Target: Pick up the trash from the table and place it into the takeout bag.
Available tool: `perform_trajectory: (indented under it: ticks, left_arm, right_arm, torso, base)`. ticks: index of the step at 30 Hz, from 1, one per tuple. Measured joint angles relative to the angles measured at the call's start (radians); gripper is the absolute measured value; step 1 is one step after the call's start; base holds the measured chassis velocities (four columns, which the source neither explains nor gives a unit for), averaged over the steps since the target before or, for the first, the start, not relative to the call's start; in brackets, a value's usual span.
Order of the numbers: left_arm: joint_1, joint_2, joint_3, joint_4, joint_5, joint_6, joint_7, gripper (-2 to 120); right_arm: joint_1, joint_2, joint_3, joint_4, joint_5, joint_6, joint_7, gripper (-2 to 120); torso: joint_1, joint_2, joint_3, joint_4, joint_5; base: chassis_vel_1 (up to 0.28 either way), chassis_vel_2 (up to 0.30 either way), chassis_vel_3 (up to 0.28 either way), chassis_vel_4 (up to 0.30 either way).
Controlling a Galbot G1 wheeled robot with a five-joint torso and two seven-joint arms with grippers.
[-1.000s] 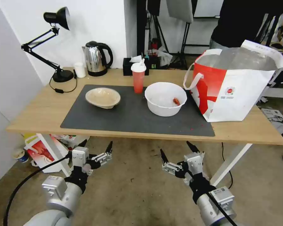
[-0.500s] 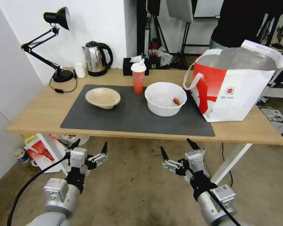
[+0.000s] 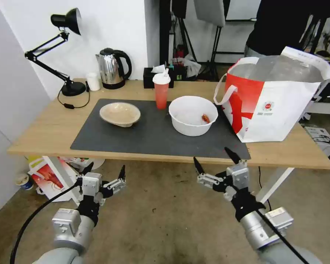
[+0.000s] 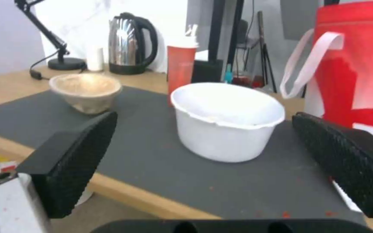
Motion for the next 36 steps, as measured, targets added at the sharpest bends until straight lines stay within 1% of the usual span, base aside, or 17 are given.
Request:
perform_trajectory:
  ticks: [4,7,9,13,14,15,17,18,20,22,23,26,27,31,32,35,36]
  left_arm:
    - [-0.002,-0.001,0.0,0.004,-0.01,-0.002,0.001,100]
    - [-0.004,0.001,-0.003,0.009,-0.025,-0.004,0.002,100]
    - [-0.005,0.001,-0.003,0.009,-0.026,-0.004,0.002,100]
    - [-0.007,-0.002,-0.005,0.013,-0.031,-0.007,0.004,100]
    - [-0.007,-0.002,-0.005,0.013,-0.031,-0.007,0.004,100]
    - [-0.008,-0.004,-0.005,0.013,-0.031,-0.008,0.005,100]
    - [-0.01,-0.007,-0.005,0.015,-0.031,-0.008,0.006,100]
    - [-0.01,-0.007,-0.005,0.015,-0.031,-0.008,0.006,100]
    - [-0.012,-0.008,-0.006,0.018,-0.03,-0.01,0.008,100]
    - [-0.015,-0.011,-0.013,0.023,-0.023,-0.019,0.03,100]
    - [-0.015,-0.011,-0.013,0.023,-0.023,-0.019,0.03,100]
    - [-0.021,-0.017,-0.014,0.028,-0.016,-0.024,0.037,100]
    - [-0.021,-0.017,-0.014,0.028,-0.016,-0.024,0.037,100]
    - [-0.027,-0.018,-0.015,0.035,-0.016,-0.022,0.037,100]
    - [-0.027,-0.018,-0.015,0.035,-0.016,-0.022,0.037,100]
    - [-0.027,-0.018,-0.018,0.039,-0.016,-0.022,0.037,100]
    - [-0.027,-0.018,-0.018,0.039,-0.016,-0.022,0.037,100]
  right_arm:
    - [0.032,-0.023,0.028,0.0,0.061,0.002,0.0,100]
    - [0.108,-0.065,0.059,0.0,0.138,0.002,0.0,100]
    - [0.126,-0.073,0.064,0.0,0.152,0.002,0.002,100]
    - [0.298,-0.144,0.079,-0.048,0.271,-0.015,0.018,100]
    - [0.298,-0.144,0.079,-0.048,0.271,-0.015,0.018,100]
    - [0.337,-0.163,0.072,-0.069,0.293,-0.019,0.023,100]
    - [0.415,-0.204,0.037,-0.119,0.334,-0.025,0.043,100]
    - [0.415,-0.204,0.037,-0.119,0.334,-0.025,0.043,100]
    - [0.49,-0.234,-0.004,-0.167,0.383,-0.029,0.061,100]
    - [0.595,-0.258,-0.047,-0.216,0.46,-0.053,0.08,100]
    - [0.595,-0.258,-0.047,-0.216,0.46,-0.053,0.08,100]
    - [0.766,-0.302,-0.101,-0.278,0.6,-0.114,0.089,100]
    - [0.766,-0.302,-0.101,-0.278,0.6,-0.114,0.089,100]
    - [0.948,-0.357,-0.184,-0.36,0.739,-0.203,0.089,100]
    - [0.948,-0.357,-0.184,-0.36,0.739,-0.203,0.089,100]
    - [1.104,-0.382,-0.273,-0.412,0.836,-0.298,0.094,100]
    - [1.104,-0.382,-0.273,-0.412,0.836,-0.298,0.094,100]
  torso:
    - [0.0,0.0,0.0,0.0,0.0]
    - [0.0,0.0,0.0,-0.0002,0.0]
    - [0.0,0.0,0.0,0.0002,0.0001]
    - [0.0,0.0,0.0,0.0,0.0001]
    - [0.0,0.0,0.0,0.0,0.0001]
    - [0.0,0.0,0.0,0.0002,-0.0001]
    - [0.0,0.0,0.0,0.0001,0.0]
    - [0.0,0.0,0.0,0.0001,0.0]
    - [0.0,0.0,0.0,0.0001,0.0]
    - [0.0,0.0,0.0,-0.0001,0.0002]
    - [0.0,0.0,0.0,-0.0001,0.0002]
    - [0.0,0.0,0.0,0.0001,0.0]
    - [0.0,0.0,0.0,0.0001,0.0]
    - [0.0,0.0,0.0,-0.0001,0.0]
    - [0.0,0.0,0.0,-0.0001,0.0]
    - [0.0,0.0,0.0,0.0001,-0.0002]
    - [0.0,0.0,0.0,0.0001,-0.0002]
  base:
    - [0.0,0.0,0.0,0.0]
    - [0.0,0.0,0.0,0.0]
    - [0.0,0.0,0.0,0.0]
    - [0.0,0.0,0.0,0.0]
    - [0.0,0.0,0.0,0.0]
    - [0.0,0.0,0.0,0.0]
    - [0.0,0.0,0.0,0.0]
    - [0.0,0.0,0.0,0.0]
    - [0.0,0.0,0.0,0.0]
    - [0.0,0.0,0.0,0.0]
    - [0.0,0.0,0.0,0.0]
    - [0.0,0.0,0.0,0.0]
    - [0.0,0.0,0.0,0.0]
    - [0.0,0.0,0.0,0.0]
    - [0.0,0.0,0.0,0.0]
    - [0.0,0.0,0.0,0.0]
    - [0.0,0.0,0.0,0.0]
